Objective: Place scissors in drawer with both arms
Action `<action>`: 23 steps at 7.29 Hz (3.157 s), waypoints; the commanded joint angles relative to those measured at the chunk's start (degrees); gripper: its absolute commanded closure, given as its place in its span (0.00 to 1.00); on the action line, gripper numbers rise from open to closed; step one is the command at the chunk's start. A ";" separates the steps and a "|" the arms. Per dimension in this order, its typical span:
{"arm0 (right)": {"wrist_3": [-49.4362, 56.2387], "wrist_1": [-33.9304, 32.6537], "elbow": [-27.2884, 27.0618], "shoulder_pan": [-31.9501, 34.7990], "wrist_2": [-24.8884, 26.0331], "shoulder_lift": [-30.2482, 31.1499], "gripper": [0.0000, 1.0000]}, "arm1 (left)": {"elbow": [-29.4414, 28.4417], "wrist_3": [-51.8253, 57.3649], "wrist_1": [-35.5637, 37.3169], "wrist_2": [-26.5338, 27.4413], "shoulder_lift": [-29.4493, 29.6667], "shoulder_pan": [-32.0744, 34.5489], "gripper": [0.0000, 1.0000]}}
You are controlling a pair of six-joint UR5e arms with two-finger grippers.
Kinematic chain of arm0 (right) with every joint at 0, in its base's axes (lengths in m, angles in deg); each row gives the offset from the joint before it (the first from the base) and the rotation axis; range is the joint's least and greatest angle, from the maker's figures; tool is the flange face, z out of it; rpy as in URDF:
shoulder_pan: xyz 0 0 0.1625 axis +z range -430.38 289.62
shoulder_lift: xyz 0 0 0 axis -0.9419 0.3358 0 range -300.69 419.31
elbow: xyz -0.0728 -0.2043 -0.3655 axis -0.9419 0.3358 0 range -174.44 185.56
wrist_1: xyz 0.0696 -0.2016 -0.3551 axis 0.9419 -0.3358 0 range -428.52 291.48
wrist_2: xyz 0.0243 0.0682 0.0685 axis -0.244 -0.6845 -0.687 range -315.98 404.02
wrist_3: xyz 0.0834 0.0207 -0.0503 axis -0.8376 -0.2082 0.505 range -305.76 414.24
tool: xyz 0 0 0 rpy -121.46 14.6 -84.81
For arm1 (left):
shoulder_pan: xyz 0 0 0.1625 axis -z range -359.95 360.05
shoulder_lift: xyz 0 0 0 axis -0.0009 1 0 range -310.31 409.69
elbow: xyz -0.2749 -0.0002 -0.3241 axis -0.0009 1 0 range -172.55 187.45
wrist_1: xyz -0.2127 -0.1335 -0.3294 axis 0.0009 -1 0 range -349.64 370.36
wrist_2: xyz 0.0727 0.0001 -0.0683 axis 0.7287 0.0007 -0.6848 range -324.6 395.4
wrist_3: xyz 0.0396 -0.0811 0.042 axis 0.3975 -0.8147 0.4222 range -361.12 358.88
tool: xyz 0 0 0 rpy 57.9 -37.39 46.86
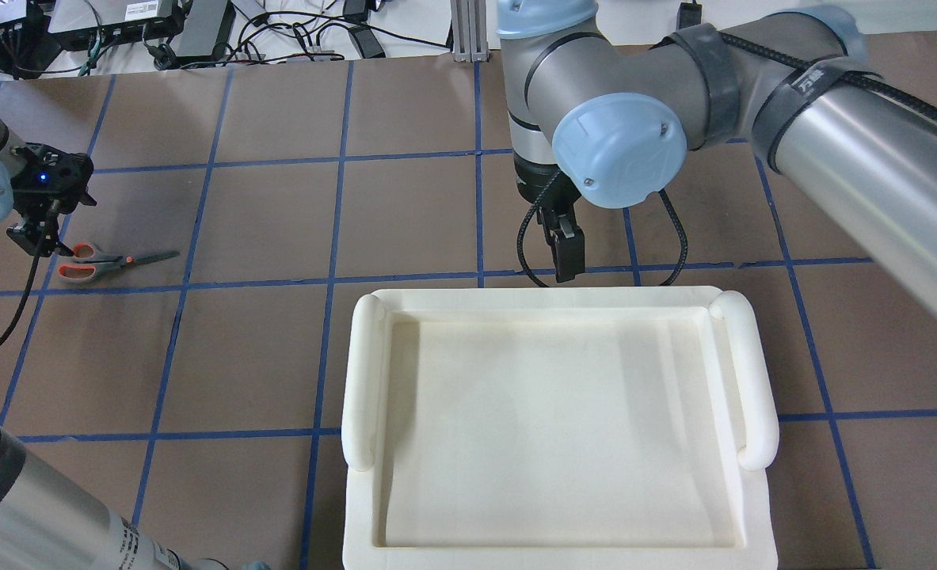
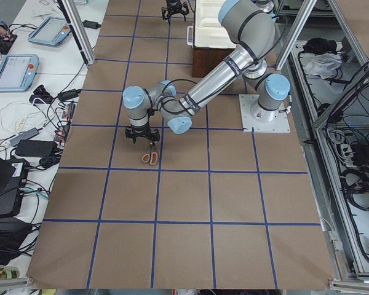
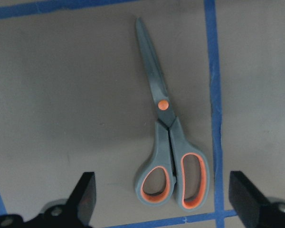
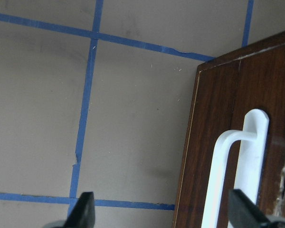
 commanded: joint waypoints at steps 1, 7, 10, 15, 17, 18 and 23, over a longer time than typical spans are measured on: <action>-2.69 -0.67 0.03 0.89 -3.86 -2.12 0.00 | 2.67 -0.25 3.69 -0.49 -0.08 -1.16 0.00; -5.17 1.96 -0.14 0.89 -5.30 -3.97 0.00 | 6.89 4.58 4.84 -4.09 -0.79 -1.95 0.03; -5.17 3.19 -0.23 0.89 -5.30 -4.33 0.00 | 6.98 4.67 5.46 -4.18 0.35 -2.30 0.03; -4.47 4.34 -0.32 0.80 -6.35 -5.38 0.00 | 6.98 2.73 5.11 -4.18 0.97 -2.48 0.03; -4.46 3.82 -0.32 0.80 -8.27 -5.91 0.00 | 7.07 2.73 5.02 -4.27 1.49 -2.48 0.06; -4.46 3.81 -0.32 0.89 -8.29 -6.08 0.00 | 7.07 2.82 4.94 -5.49 1.67 -2.57 0.07; -4.73 3.81 -0.49 0.80 -8.20 -6.87 0.00 | 6.90 3.08 5.37 -5.67 1.67 -2.57 0.41</action>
